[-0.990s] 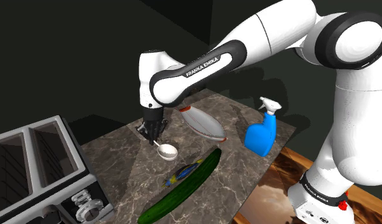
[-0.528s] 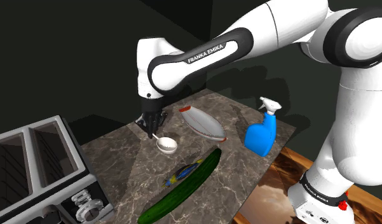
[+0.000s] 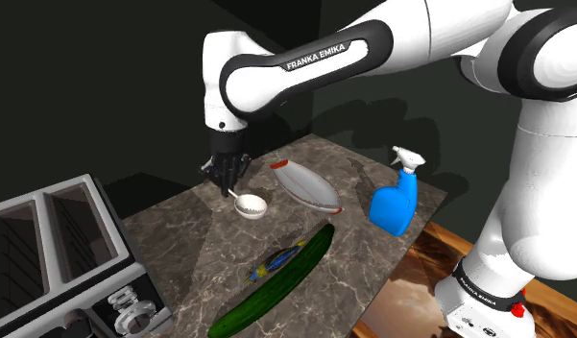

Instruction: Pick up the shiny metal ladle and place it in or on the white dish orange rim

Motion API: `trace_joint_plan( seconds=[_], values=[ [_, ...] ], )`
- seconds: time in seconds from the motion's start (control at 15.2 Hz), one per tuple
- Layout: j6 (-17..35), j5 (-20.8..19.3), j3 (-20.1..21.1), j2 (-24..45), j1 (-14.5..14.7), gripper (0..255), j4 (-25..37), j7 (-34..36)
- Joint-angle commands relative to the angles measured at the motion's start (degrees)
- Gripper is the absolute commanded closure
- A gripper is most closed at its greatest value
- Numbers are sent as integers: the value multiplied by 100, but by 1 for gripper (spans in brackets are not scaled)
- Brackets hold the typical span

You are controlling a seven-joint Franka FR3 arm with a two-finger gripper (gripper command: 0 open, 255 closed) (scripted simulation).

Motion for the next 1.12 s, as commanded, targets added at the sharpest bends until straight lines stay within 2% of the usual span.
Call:
trace_joint_plan(
  seconds=[0.0,0.53,1.06],
  values=[
    [-155,10,6,-35,0,255,120,12],
    [-25,606,-275,-1278,-726,255,-1312,-1155],
    [-156,916,-811,-2200,-1251,255,-2248,-2338]
  ],
)
